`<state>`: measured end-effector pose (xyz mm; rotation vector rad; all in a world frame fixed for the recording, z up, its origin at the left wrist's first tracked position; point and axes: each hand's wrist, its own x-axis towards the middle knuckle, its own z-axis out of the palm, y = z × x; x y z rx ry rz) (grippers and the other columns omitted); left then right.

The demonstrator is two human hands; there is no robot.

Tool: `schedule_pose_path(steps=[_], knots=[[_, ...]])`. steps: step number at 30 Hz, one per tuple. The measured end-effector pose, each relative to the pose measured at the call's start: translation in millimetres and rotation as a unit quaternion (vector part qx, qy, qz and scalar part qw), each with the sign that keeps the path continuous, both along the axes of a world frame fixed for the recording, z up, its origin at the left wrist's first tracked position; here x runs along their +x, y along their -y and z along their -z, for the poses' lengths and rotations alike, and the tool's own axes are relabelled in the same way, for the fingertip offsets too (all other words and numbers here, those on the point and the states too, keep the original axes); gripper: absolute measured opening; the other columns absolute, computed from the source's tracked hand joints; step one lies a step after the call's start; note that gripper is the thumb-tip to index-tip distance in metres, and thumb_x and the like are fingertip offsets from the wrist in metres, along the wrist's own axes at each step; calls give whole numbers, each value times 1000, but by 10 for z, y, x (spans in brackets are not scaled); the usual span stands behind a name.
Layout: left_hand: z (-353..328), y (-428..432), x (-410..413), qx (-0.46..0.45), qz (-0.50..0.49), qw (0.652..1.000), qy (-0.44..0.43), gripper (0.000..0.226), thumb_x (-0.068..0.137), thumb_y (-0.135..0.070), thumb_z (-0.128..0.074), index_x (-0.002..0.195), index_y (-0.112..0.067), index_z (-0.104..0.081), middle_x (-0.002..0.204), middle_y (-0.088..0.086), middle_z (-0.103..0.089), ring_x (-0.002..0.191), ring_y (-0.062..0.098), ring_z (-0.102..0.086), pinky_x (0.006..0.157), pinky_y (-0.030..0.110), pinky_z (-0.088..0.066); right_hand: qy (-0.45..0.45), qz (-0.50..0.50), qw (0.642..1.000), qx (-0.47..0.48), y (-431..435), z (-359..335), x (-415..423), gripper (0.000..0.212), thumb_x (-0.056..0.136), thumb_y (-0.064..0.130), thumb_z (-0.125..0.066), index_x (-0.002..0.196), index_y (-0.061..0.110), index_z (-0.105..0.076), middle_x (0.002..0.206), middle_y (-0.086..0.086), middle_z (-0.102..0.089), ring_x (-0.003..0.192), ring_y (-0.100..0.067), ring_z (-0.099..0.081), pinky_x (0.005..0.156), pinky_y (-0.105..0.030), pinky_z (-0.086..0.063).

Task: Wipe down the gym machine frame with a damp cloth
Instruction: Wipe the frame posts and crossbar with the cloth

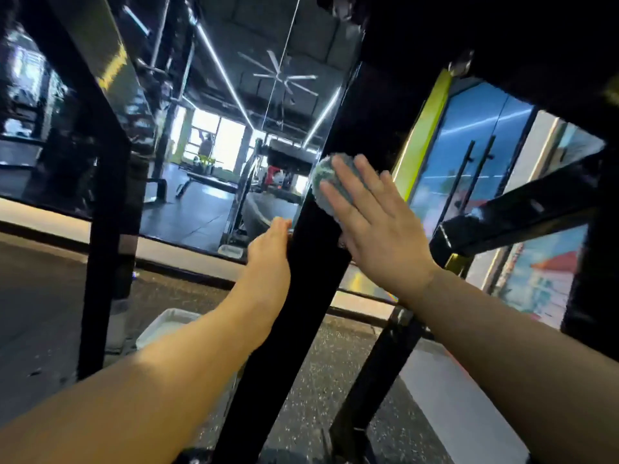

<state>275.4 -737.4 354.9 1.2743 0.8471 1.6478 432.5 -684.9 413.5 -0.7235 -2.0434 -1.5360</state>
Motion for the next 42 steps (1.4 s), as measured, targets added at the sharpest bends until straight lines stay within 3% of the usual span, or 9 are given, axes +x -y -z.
schedule_pose_path(steps=[6,12,15,18,22,27,30,35,42], knots=[[-578,275,41,60,-50,996,-48,30,97,-52,-20,103,-46,-49,116,-1,-53,110,21,-53,102,41,-39,-315,-175,919,-161,490,-725,-239,55,93,-3,-44,144,15,-37,149,-4,-38,139,-17,-34,114,-20,-23],[-859,573,-13,160,20,985,-63,32,89,-47,-49,120,-48,-47,116,-20,-53,103,-6,-53,89,19,-42,-526,-459,380,-606,1092,-536,-174,33,87,16,-52,117,9,-63,110,-13,-70,100,-25,-68,84,-34,-57],[-931,552,-50,141,58,984,-97,28,82,-36,-64,110,-38,-58,98,-16,-63,83,-1,-64,75,16,-50,-518,-415,278,-694,1068,-454,-151,38,94,10,-42,124,-5,-60,123,-18,-61,118,-27,-58,105,-34,-40],[-874,494,-83,121,21,983,-139,12,76,-26,-73,87,-31,-70,85,-7,-72,78,6,-69,76,24,-55,-529,-384,342,-675,1023,-412,-23,48,103,16,-19,143,-4,-36,121,-22,-56,119,-26,-52,110,-32,-29],[-792,391,-49,61,-47,989,-129,11,77,-25,-75,86,-23,-68,89,2,-69,73,12,-67,63,20,-54,-549,-349,256,-715,1058,-270,4,55,86,54,-48,122,16,-65,116,-9,-68,104,-24,-67,85,-40,-54],[-852,352,8,17,-40,993,-108,10,76,-18,-77,79,-18,-67,83,5,-70,70,14,-68,63,24,-56,-459,-194,733,-463,1243,-52,-23,85,58,77,-64,128,68,-16,147,35,-19,140,1,-24,111,-27,-29],[-918,381,108,10,29,993,-118,6,76,-16,-76,77,-16,-70,72,2,-71,64,11,-67,60,21,-55,-341,-136,853,-371,1142,142,-144,107,56,87,-54,129,69,22,151,32,15,142,7,11,114,-20,-5],[-1064,423,223,-8,118,981,-156,12,85,-12,-63,94,-15,-71,90,6,-73,84,14,-69,70,25,-58,-456,-304,797,-252,846,311,-195,82,85,0,-53,140,55,-28,146,14,-34,137,4,-28,110,-11,-27],[-1220,308,48,166,-184,963,-108,20,93,-25,-50,111,-33,-54,103,-21,-49,98,2,-49,87,23,-37,-707,-409,522,-245,550,-836,-279,28,96,8,-53,101,35,-57,99,8,-64,96,-11,-61,98,-36,-49]])
